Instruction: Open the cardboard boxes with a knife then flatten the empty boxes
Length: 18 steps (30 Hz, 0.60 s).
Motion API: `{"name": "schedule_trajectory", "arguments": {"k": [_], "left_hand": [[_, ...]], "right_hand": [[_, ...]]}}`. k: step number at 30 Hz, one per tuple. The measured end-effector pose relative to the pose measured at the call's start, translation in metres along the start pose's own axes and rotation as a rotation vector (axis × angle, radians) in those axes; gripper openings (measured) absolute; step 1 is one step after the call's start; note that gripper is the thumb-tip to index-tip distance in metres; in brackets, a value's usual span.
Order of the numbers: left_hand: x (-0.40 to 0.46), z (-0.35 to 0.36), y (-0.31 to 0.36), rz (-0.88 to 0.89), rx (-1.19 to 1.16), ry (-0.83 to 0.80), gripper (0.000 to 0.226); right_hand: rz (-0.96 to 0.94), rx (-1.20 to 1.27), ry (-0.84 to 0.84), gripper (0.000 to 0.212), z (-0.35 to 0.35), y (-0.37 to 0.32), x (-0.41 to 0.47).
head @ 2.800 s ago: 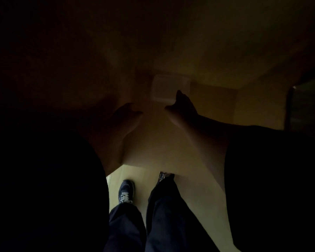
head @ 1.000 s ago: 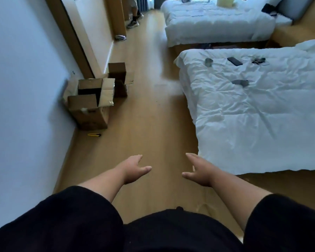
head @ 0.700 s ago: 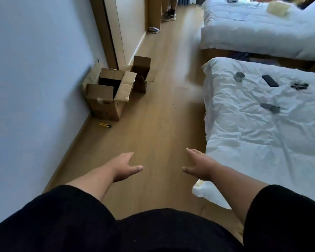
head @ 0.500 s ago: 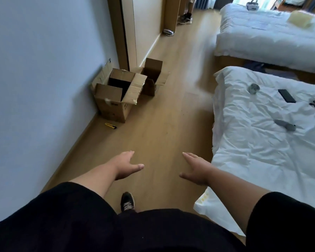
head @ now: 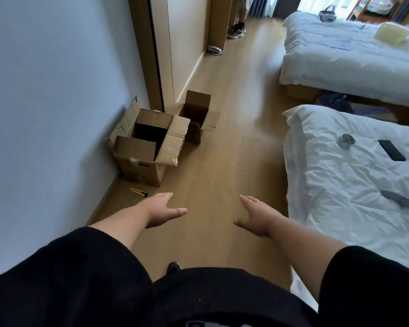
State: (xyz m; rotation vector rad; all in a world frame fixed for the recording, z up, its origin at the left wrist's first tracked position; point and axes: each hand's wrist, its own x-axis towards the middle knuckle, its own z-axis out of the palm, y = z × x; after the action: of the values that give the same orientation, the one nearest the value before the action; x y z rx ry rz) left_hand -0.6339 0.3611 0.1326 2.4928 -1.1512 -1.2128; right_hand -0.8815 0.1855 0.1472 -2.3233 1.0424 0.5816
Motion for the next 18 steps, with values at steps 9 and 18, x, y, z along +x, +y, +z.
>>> {"name": "schedule_trajectory", "arguments": {"k": [9,18], "left_hand": [[0.097,-0.071,0.022,-0.021,-0.02,-0.014,0.093],[0.178,-0.095,0.047,-0.184,-0.08,-0.014,0.091]], "right_hand": [[-0.008,0.069,-0.016,0.086,-0.07,-0.021,0.09],[-0.154,-0.034,-0.119,0.086,-0.14,0.0,0.222]]}}
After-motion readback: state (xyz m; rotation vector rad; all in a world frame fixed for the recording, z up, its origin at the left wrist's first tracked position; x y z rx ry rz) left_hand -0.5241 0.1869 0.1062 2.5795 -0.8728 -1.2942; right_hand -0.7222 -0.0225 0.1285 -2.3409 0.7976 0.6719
